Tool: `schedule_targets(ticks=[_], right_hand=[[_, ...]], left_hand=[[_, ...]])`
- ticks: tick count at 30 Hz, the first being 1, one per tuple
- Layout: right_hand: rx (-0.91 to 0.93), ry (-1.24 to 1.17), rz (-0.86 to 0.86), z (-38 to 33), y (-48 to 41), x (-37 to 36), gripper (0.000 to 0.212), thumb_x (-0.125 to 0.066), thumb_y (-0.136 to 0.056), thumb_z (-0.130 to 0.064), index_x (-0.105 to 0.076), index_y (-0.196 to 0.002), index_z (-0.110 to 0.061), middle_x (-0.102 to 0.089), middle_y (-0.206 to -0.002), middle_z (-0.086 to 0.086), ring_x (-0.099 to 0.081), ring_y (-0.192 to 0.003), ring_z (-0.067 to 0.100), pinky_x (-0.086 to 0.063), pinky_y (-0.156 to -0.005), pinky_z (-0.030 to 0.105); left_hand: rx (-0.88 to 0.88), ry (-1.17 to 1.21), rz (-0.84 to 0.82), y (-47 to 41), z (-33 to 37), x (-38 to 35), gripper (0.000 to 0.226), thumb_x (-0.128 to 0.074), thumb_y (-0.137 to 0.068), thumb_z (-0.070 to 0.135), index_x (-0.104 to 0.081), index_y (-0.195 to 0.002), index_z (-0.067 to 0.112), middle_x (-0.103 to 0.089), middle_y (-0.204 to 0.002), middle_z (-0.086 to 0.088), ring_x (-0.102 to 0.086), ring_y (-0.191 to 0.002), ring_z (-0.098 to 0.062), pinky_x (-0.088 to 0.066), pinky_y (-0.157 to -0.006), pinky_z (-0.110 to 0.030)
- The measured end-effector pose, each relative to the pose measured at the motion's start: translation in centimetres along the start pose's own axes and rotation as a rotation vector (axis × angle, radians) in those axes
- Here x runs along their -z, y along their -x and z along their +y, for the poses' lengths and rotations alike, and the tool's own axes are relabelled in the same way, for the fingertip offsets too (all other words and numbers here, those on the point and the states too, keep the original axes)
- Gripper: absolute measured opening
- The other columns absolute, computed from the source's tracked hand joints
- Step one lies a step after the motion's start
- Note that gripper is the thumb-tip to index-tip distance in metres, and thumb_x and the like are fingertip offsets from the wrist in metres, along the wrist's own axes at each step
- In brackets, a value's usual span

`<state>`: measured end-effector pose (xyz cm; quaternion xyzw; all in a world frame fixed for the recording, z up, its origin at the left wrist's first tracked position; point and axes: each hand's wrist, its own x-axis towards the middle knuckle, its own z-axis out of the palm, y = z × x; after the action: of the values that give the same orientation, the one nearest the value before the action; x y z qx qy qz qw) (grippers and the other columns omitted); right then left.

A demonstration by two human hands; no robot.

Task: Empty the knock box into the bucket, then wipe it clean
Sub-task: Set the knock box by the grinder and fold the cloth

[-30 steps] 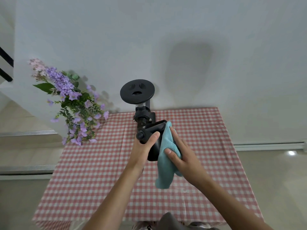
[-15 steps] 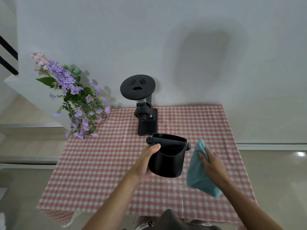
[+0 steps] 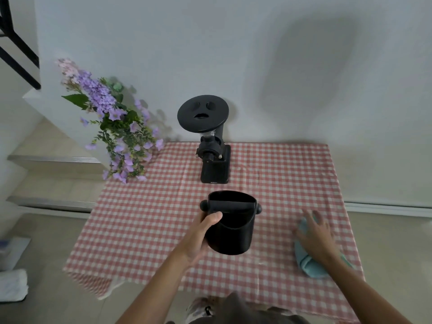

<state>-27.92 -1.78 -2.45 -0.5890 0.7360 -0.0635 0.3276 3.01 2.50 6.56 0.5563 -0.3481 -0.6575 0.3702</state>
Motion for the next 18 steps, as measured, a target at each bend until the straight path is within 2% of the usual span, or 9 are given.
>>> schedule_targets(ticks=[2,4,6,8,10,12,14,16,18], right_hand=[[0.224,-0.209,-0.167,-4.1,1.7,1.0,0.082,-0.064,-0.087,-0.057,-0.027,-0.155,-0.03,-0.038,-0.157,0.002,-0.045,-0.139,0.021,-0.044,-0.11,0.04],[0.304,-0.492,-0.485,-7.8,3.5,1.9,0.097,-0.074,-0.077,-0.056,-0.018,-0.155,-0.039,-0.049,-0.148,-0.008,-0.058,-0.127,0.01,-0.053,-0.101,0.031],[0.346,-0.61,-0.648,-10.1,4.3,2.4,0.106,-0.082,-0.076,-0.044,-0.008,-0.151,-0.048,-0.051,-0.14,-0.017,-0.064,-0.12,0.007,-0.057,-0.094,0.029],[0.381,-0.601,-0.651,-11.5,4.2,2.1,0.104,-0.084,-0.079,-0.031,-0.008,-0.147,-0.051,-0.053,-0.136,-0.02,-0.067,-0.115,0.006,-0.059,-0.088,0.033],[0.372,-0.577,-0.595,-12.3,3.6,1.6,0.094,-0.084,-0.08,-0.026,-0.019,-0.14,-0.056,-0.058,-0.133,-0.018,-0.069,-0.111,0.009,-0.062,-0.083,0.04],[0.349,-0.524,-0.53,-13.1,2.9,0.8,0.09,-0.085,-0.078,-0.024,-0.024,-0.135,-0.059,-0.062,-0.128,-0.015,-0.069,-0.109,0.01,-0.062,-0.081,0.042],[0.356,-0.4,-0.466,-14.0,2.4,0.1,0.093,-0.086,-0.077,-0.027,-0.025,-0.142,-0.053,-0.06,-0.122,-0.019,-0.065,-0.11,0.007,-0.061,-0.087,0.039],[0.386,-0.264,-0.418,-15.1,1.7,-0.5,0.099,-0.086,-0.076,-0.034,-0.023,-0.152,-0.042,-0.057,-0.119,-0.021,-0.06,-0.109,0.003,-0.052,-0.101,0.033],[0.389,-0.193,-0.403,-16.3,0.7,-1.4,0.101,-0.085,-0.076,-0.036,-0.022,-0.155,-0.037,-0.056,-0.117,-0.019,-0.055,-0.108,0.002,-0.044,-0.1,0.027]], left_hand=[[0.011,-0.006,-0.01,0.0,-0.4,0.6,0.053,-0.07,-0.088,0.045,-0.063,-0.136,0.025,-0.078,-0.127,0.003,-0.071,-0.123,-0.018,-0.058,-0.102,-0.036],[0.03,-0.012,-0.026,0.1,-0.2,1.0,0.04,-0.065,-0.093,0.037,-0.064,-0.133,0.028,-0.079,-0.122,0.009,-0.073,-0.121,-0.014,-0.058,-0.101,-0.033],[0.049,-0.037,-0.033,0.1,-0.2,1.6,0.047,-0.07,-0.092,0.043,-0.061,-0.135,0.028,-0.078,-0.126,0.009,-0.07,-0.126,-0.015,-0.057,-0.105,-0.034],[0.066,-0.07,-0.039,-0.1,-0.2,2.4,0.061,-0.079,-0.086,0.054,-0.059,-0.139,0.03,-0.076,-0.132,0.008,-0.068,-0.13,-0.015,-0.054,-0.111,-0.037],[0.05,-0.142,-0.024,-0.7,-0.6,3.4,0.058,-0.078,-0.088,0.053,-0.058,-0.14,0.035,-0.072,-0.138,0.008,-0.065,-0.135,-0.016,-0.051,-0.117,-0.042],[0.008,-0.234,0.013,-1.6,-0.8,4.7,0.067,-0.081,-0.086,0.056,-0.053,-0.144,0.04,-0.067,-0.145,0.01,-0.06,-0.14,-0.016,-0.049,-0.12,-0.045],[-0.039,-0.378,0.004,-2.3,-0.7,6.0,0.081,-0.082,-0.08,0.064,-0.046,-0.15,0.046,-0.062,-0.149,0.012,-0.059,-0.14,-0.012,-0.05,-0.119,-0.043],[-0.046,-0.525,-0.028,-3.3,-0.4,7.5,0.096,-0.081,-0.079,0.064,-0.035,-0.161,0.043,-0.058,-0.155,0.009,-0.056,-0.144,-0.013,-0.049,-0.119,-0.044],[-0.008,-0.616,-0.074,-4.7,0.1,9.1,0.112,-0.084,-0.077,0.058,-0.023,-0.168,0.037,-0.054,-0.161,0.002,-0.053,-0.148,-0.02,-0.047,-0.121,-0.047]])
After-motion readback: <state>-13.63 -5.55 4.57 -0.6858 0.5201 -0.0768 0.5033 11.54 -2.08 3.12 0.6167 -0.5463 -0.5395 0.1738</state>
